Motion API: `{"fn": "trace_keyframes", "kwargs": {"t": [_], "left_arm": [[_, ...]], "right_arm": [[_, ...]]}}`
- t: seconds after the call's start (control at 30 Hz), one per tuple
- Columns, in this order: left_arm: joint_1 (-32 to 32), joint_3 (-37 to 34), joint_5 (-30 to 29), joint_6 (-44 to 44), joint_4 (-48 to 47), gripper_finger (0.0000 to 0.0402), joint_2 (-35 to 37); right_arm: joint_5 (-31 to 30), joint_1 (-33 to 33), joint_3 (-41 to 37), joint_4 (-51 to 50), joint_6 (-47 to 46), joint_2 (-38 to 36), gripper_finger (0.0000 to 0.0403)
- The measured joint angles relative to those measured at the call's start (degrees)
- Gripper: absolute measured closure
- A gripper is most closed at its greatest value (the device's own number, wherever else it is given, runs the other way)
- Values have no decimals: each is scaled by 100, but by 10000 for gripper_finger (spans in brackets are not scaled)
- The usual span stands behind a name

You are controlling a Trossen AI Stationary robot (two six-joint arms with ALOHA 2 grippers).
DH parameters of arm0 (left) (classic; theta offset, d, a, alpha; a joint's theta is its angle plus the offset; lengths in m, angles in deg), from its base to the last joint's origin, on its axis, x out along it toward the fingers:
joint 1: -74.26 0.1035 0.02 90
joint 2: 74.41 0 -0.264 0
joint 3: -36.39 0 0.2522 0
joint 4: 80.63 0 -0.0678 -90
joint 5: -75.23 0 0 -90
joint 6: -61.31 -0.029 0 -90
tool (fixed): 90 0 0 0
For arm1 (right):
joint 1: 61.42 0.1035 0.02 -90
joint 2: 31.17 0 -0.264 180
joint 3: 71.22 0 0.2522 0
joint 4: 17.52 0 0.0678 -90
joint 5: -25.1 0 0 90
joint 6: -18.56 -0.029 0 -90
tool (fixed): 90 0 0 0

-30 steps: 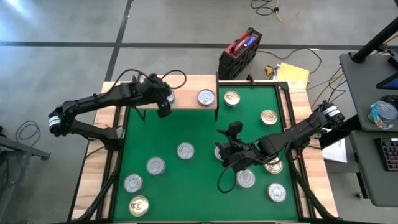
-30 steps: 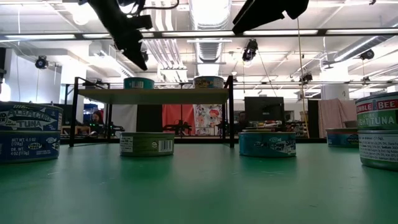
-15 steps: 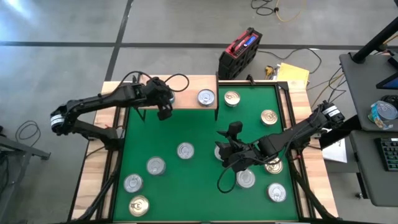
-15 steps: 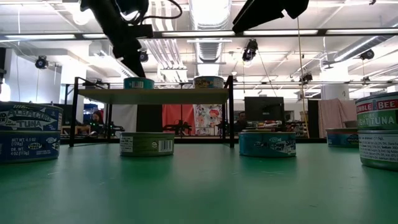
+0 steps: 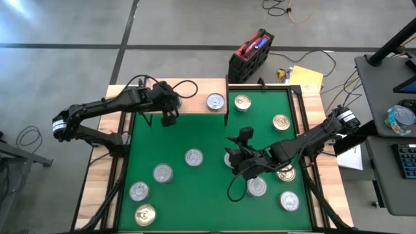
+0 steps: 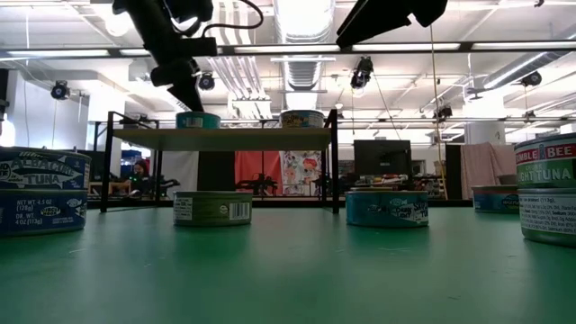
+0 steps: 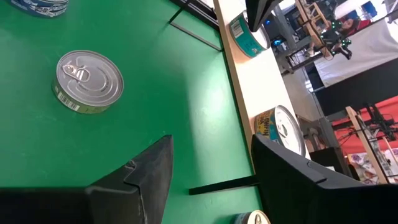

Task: Stack canned seafood by type on shelf
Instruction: Put the center light blue tuna can on the shelf

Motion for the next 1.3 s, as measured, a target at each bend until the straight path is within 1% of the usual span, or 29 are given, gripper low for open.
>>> {"fn": "trace_keyframes", "kwargs": {"t": [0.2, 0.37, 0.43, 0.53, 0.67, 0.77, 1.0, 1.1, 1.3], "left_arm": [[0, 23, 7, -52, -276, 401, 162], [-7, 301, 7, -50, -644, 401, 380], [-7, 382, 36, -21, -569, 401, 441], [-7, 467, 247, 51, -464, 401, 459], [31, 436, 226, 271, -167, 401, 306], [55, 422, 66, 384, -96, 401, 85], [48, 416, 3, 442, -60, 401, -456], [46, 422, -197, 436, -52, 401, -515], [22, 422, -170, 427, -299, 401, -337]], "right_arm": [[20, -1, 0, 0, -2, 0, 197], [21, -1, 0, 1, -7, 0, 197], [21, -1, 0, 0, -34, 0, 197], [22, -1, 0, 0, -42, 0, 197], [22, -1, 0, 0, -42, 0, 197], [23, 0, 0, 0, -58, 0, 197], [24, 1, 0, 0, -97, 0, 197], [34, 1, 0, -2, -105, 0, 197], [149, 1, 0, -2, -107, 0, 197]]}}
